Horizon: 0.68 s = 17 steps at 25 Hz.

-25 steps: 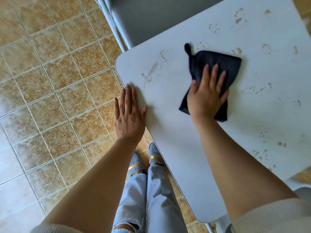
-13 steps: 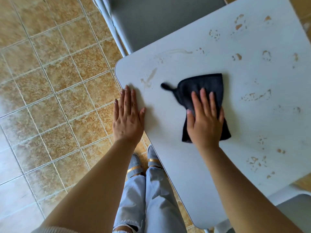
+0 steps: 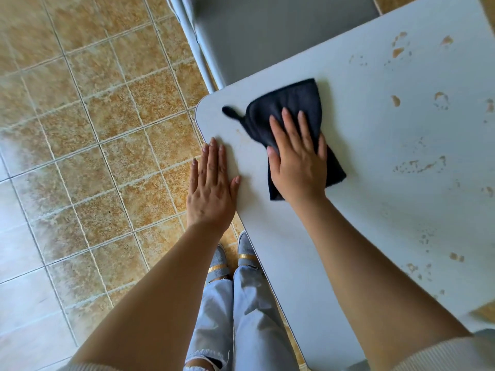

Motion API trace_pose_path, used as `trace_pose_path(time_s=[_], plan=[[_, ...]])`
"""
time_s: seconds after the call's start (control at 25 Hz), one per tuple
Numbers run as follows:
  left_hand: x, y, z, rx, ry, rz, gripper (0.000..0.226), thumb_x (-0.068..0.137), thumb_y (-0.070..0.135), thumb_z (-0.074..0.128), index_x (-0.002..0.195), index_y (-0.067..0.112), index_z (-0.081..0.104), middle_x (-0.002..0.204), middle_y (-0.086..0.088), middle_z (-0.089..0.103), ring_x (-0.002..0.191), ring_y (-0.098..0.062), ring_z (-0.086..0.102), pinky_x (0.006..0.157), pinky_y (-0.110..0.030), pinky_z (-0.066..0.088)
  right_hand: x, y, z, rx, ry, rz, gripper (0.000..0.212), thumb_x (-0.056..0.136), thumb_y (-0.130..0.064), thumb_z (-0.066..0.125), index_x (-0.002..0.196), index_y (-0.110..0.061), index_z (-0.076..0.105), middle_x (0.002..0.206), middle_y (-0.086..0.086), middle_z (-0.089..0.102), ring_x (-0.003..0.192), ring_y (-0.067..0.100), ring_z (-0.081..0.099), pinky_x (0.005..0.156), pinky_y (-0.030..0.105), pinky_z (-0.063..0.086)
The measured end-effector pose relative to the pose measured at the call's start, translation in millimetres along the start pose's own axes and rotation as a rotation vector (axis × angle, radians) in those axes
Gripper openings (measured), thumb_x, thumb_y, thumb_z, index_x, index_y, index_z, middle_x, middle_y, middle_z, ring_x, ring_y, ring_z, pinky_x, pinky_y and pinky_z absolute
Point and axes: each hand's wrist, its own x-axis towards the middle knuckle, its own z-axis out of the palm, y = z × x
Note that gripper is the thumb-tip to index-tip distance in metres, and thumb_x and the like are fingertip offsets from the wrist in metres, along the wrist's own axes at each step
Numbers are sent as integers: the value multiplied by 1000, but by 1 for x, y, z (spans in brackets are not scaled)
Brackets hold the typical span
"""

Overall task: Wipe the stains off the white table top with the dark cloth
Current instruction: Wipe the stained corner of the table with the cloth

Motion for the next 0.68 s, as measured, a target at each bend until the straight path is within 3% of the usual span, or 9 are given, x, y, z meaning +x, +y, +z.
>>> trace_pose_path(time_s=[0.12, 0.36, 0.48, 0.68], plan=[[0, 0, 0, 0, -3, -3, 64, 103, 45, 18, 155, 10, 3, 163, -6, -1, 149, -17, -5, 122, -39, 4, -43, 33, -11, -44, 21, -14, 48, 104, -40, 41, 150, -28, 42, 159, -3, 38, 148, 22, 33, 113, 49, 34], [-2, -4, -2, 15, -16, 4, 65, 102, 47, 10, 155, 12, 1, 163, -4, -3, 149, -15, -7, 122, -38, 1, 21, 38, -14, 6, -58, 352, 56, 101, -42, 38, 155, -29, 31, 164, -2, 25, 153, 25, 19, 116, 57, 24], [-6, -7, -3, 5, -2, 0, 63, 102, 45, 13, 155, 11, 3, 162, -4, -1, 149, -15, -5, 121, -37, -1, 50, 0, -4, 28, -100, 283, 56, 102, -42, 38, 156, -31, 27, 166, -4, 20, 154, 25, 14, 118, 56, 20], [-14, -11, -1, 3, 10, 1, 62, 103, 41, 20, 155, 9, 10, 162, -6, 7, 150, -17, 2, 121, -38, 1, 6, -41, 7, 31, -55, 55, 53, 101, -40, 42, 153, -29, 37, 161, -4, 32, 151, 24, 27, 115, 54, 28]])
